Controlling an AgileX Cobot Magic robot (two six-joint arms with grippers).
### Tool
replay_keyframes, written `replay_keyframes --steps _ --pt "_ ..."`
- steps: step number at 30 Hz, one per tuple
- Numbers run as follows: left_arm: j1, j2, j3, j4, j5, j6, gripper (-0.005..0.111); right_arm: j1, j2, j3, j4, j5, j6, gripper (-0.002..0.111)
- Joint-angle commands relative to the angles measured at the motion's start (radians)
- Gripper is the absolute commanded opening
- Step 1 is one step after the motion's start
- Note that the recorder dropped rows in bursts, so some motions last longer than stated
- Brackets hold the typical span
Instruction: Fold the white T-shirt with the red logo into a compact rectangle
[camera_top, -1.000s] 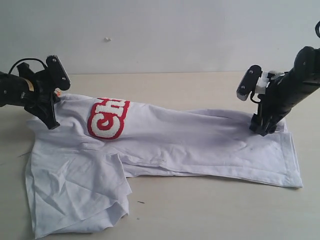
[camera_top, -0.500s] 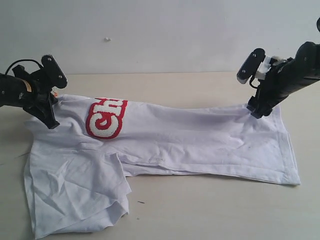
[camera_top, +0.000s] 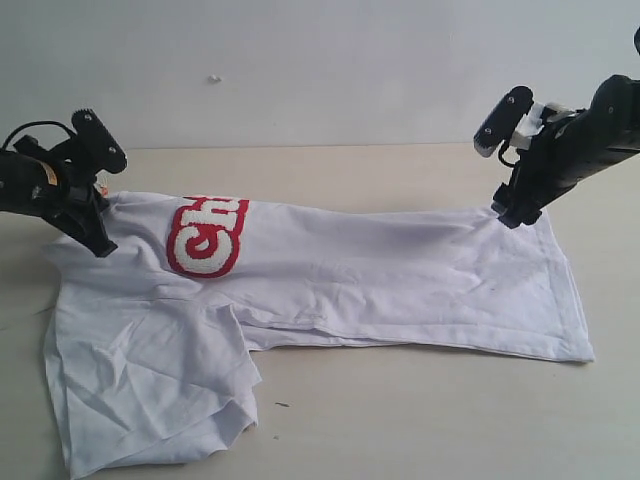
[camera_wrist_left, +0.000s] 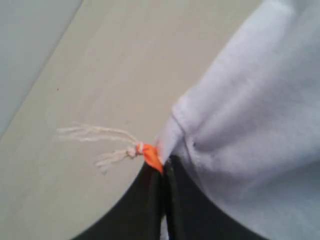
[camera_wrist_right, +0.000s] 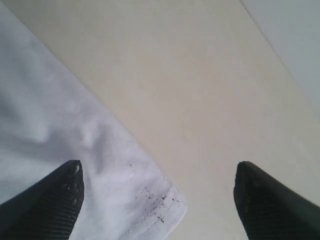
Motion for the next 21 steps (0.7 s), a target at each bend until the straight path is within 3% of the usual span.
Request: replay_keyframes --steps 1,10,21 --pt "0.003 0.001 0.002 -0.009 -0.007 -0.04 0.0 -0.004 -0.009 -0.006 0.0 0.011 0.004 0.078" --pt "0.005 0.001 0.002 -0.009 -0.012 -0.154 0.0 -0.004 -0.009 -0.006 0.0 0.054 0.004 0.078" --pt "0.005 0.001 0.002 -0.009 -0.024 -0.175 0.0 -0.004 -0.009 -0.006 0.0 0.065 0.004 0.078"
